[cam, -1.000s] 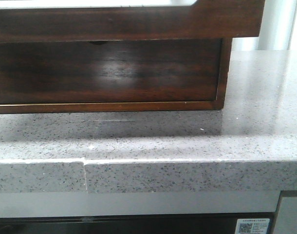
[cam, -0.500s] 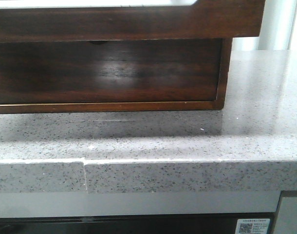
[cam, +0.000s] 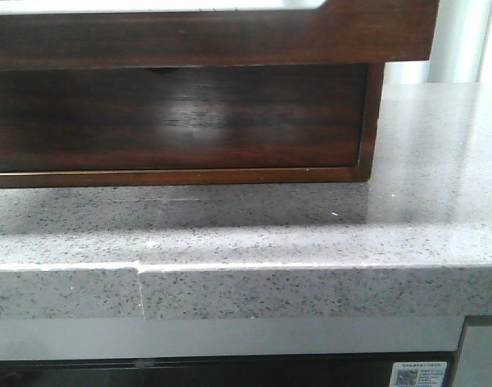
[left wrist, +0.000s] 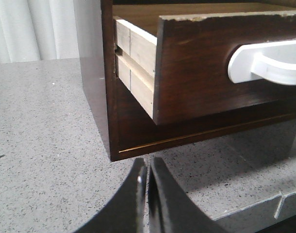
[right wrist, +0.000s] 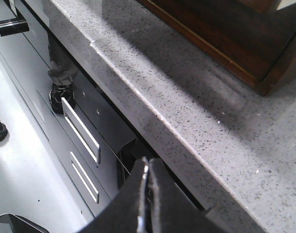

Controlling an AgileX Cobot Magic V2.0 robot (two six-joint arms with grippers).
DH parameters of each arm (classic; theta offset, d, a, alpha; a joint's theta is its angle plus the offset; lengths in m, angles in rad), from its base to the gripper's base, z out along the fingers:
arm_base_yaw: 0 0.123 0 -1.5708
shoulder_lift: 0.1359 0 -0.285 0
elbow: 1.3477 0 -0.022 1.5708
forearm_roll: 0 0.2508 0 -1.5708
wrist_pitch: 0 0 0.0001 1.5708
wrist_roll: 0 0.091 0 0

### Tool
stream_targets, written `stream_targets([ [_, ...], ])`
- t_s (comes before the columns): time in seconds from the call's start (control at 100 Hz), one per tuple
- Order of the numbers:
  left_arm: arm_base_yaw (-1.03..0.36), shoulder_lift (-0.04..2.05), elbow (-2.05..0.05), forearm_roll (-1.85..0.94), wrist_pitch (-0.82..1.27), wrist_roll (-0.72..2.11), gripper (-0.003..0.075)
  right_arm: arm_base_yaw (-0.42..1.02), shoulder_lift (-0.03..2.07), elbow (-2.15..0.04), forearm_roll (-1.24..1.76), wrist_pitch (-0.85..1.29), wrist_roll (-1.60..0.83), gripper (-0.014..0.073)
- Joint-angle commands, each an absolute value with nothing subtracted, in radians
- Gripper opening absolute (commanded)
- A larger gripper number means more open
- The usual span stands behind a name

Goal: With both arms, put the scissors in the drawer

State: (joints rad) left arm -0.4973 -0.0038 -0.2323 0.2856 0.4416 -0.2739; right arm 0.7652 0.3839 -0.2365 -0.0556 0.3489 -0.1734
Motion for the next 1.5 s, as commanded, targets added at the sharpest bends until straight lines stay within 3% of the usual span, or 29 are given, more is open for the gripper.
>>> stream_targets([
  [0.0, -0.506, -0.001, -0.259, 0.284, 0.368, -0.276, -0.0022, 0.762, 0.389, -0.262, -0.056, 0.284, -0.170, -0.0041],
  [0.4, -0.475, -0.001, -0.231, 0.233, 0.372, -0.276, -0.0022, 0.762, 0.389, -0.262, -0.056, 0.284, -0.170, -0.0041],
  [0.57, -0.323, -0.001, -0.197, 0.023, 0.345, -0.227, -0.0022, 0.762, 0.389, -0.262, -0.056, 0.284, -0.170, -0.0041],
  [0.77, -0.117, -0.001, -0.100, -0.231, 0.056, 0.230, -0.0022, 0.762, 0.389, -0.262, -0.056, 0.284, -0.170, -0.0041],
  [1.06, -0.037, -0.033, 0.025, -0.096, -0.016, 0.071, -0.0022, 0.762, 0.389, -0.262, -0.056, 0.284, -0.170, -0.0041],
  [1.2, -0.037, -0.033, 0.021, 0.024, 0.044, -0.021, -0.0022, 0.762, 0.389, -0.262, -0.056, 0.284, -0.170, -0.0041],
  [1.49, -0.041, -0.033, 0.023, 0.015, 0.232, -0.025, -0.0022, 0.762, 0.389, -0.262, -0.056, 0.284, -0.170, -0.0041],
])
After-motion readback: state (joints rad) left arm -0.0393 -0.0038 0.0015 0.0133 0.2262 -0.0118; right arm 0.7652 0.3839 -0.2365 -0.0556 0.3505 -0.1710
